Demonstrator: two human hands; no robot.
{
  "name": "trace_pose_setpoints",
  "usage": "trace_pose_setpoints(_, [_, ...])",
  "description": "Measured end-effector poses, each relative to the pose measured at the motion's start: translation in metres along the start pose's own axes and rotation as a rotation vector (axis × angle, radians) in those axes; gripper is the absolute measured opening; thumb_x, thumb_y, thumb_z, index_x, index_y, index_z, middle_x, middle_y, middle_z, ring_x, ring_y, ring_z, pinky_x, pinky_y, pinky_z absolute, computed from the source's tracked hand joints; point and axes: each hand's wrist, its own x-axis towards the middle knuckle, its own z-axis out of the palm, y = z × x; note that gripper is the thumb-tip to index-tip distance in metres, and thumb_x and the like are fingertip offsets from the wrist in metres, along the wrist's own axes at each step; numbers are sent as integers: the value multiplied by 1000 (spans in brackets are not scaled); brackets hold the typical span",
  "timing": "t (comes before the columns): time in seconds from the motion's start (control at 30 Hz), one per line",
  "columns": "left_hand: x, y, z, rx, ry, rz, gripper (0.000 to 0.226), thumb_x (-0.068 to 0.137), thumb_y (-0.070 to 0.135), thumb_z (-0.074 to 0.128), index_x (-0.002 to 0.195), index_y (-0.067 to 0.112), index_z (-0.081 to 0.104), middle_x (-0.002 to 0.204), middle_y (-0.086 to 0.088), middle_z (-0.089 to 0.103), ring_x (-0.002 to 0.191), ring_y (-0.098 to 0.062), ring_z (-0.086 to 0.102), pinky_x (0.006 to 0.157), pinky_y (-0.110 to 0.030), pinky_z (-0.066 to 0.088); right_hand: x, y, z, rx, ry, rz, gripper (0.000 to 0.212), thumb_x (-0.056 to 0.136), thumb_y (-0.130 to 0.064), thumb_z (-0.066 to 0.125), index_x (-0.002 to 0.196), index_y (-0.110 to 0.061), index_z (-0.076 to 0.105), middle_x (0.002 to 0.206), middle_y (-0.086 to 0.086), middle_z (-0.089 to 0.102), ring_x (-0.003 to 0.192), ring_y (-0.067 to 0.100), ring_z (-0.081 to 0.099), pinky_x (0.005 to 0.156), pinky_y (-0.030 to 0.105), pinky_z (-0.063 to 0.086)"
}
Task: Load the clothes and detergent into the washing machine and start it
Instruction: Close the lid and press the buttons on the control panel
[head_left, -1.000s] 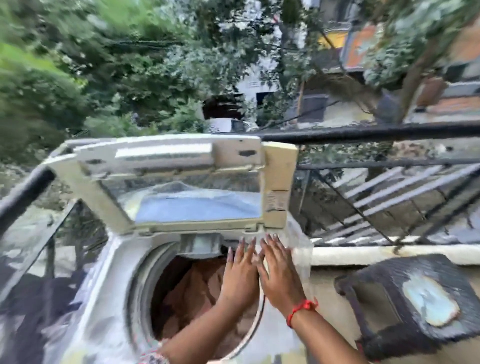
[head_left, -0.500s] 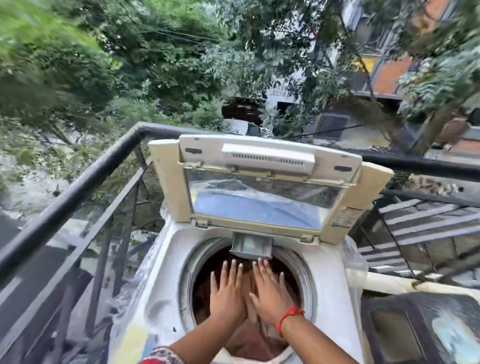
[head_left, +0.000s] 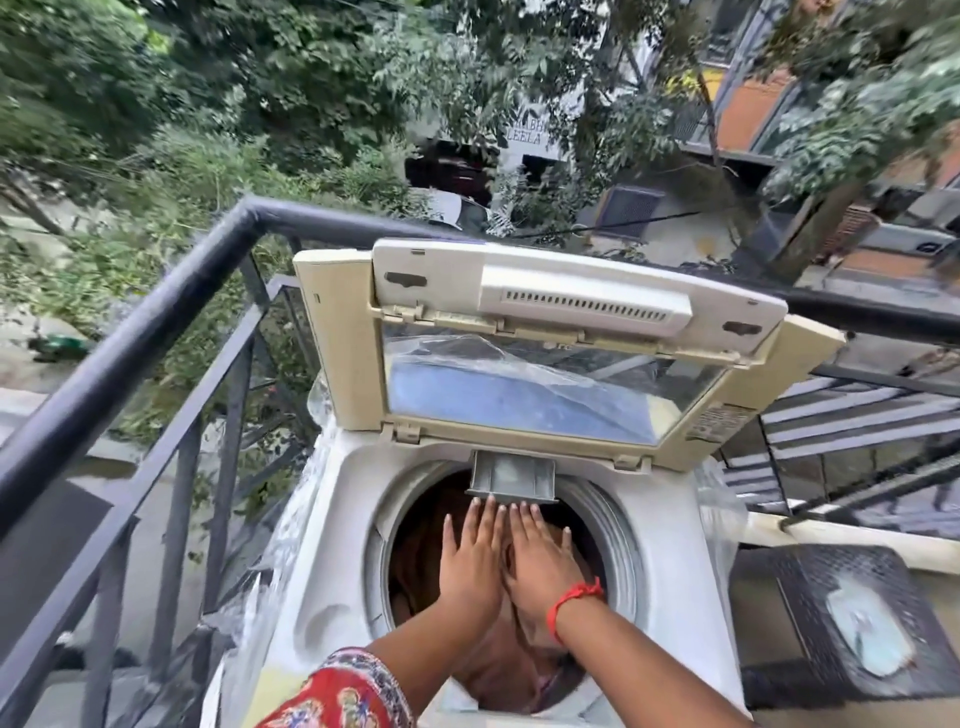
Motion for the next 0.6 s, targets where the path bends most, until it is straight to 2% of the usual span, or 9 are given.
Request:
trace_pose_setpoints(0.23, [18,-3,-8,-1,-16,-24,67,102,29,29,152,17,-15,157,2,-25,148,-22,-19,117,-53,-3,8,-3,-9,40,46,-1,75,98,-29,39,155,-16,-7,164,0,-12,151,15,-13,121,54,6])
trace_pose_setpoints(0.3, [21,-1,-8,-12,-26,-36,65,103,28,27,152,17,-14,160,0,-22,148,-22,-18,117,-54,-1,10,-2,-9,47,40,-8,74,98,-26,39,155,-16,-7,164,0,-12,151,15,-12,121,54,6])
trace_pose_setpoints(0.6, [26,3,1,-32,-34,-67,71,102,33,30,146,18,-24,159,-1,-23,144,-21,-26,117,-54,2,15,2,0,-3,71,-11,70,98,-23,33,155,-14,-7,164,2,-10,151,17,-13,120,55,3])
